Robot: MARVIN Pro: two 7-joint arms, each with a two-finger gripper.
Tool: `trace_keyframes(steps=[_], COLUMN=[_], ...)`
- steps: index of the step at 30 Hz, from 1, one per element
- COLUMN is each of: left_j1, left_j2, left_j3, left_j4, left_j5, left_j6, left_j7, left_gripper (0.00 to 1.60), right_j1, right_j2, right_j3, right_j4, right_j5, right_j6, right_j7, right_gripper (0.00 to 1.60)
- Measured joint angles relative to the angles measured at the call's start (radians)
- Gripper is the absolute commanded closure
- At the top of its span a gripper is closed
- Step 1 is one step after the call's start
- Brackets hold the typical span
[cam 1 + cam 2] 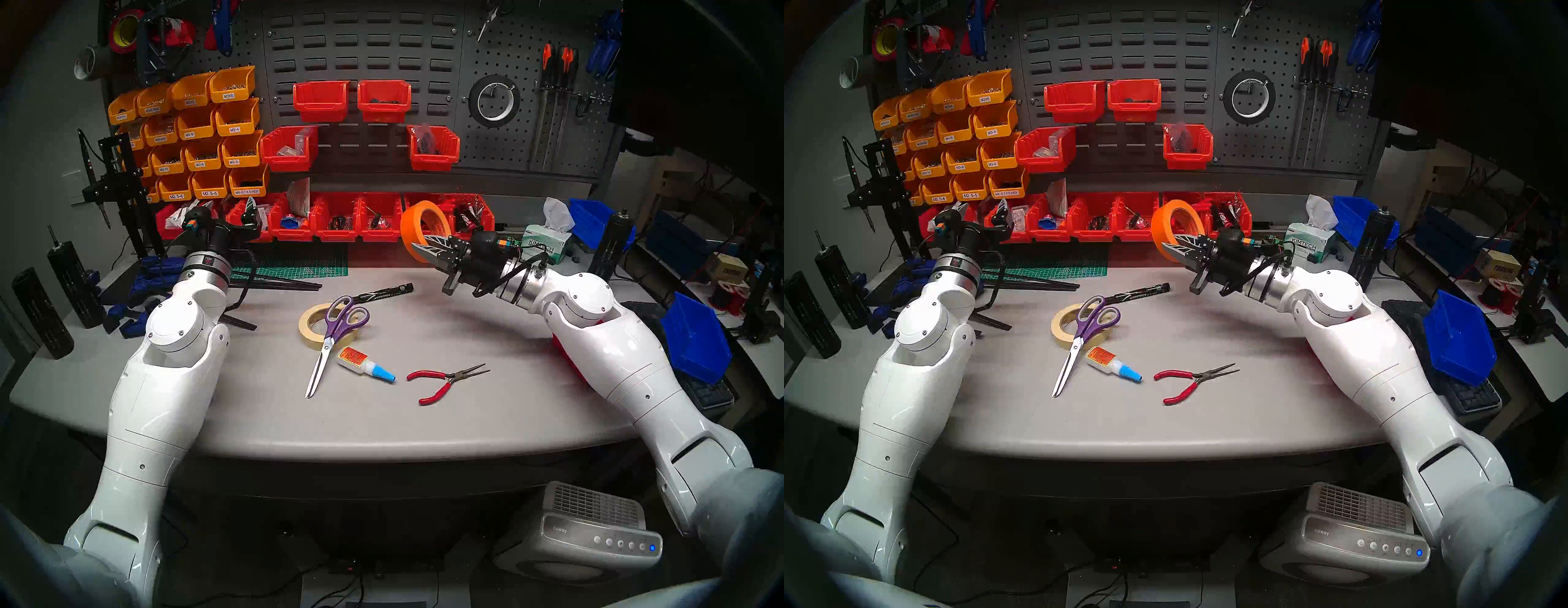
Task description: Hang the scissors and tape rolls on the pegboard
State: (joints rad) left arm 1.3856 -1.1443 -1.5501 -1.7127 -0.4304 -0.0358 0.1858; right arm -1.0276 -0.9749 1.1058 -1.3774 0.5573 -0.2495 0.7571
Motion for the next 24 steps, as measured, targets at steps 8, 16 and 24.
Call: trace_keyframes(steps=[8, 16, 24], left_j1=[0.000, 0.000, 0.000], left_j2=[0.000, 0.000, 0.000], left_j3=[0.000, 0.000, 0.000], left_j4=[0.000, 0.000, 0.000], left_j5=[0.000, 0.000, 0.000], left_j6=[0.000, 0.000, 0.000], left_j7=[0.000, 0.000, 0.000], left_gripper=[0.00, 0.00, 0.00], right_j1=[-0.027, -0.054, -0.117], right_j2=[-0.020, -0.050, -0.060], right_j3=[0.011, 0.025, 0.060], right_j4=[-0.012, -0.022, -0.094], right_j5=[-0.001, -0.002, 0.017], right_j6=[-0.025, -0.057, -0.069], right_j7=[-0.050, -0.126, -0.204], right_gripper=[1.60, 1.60, 1.60])
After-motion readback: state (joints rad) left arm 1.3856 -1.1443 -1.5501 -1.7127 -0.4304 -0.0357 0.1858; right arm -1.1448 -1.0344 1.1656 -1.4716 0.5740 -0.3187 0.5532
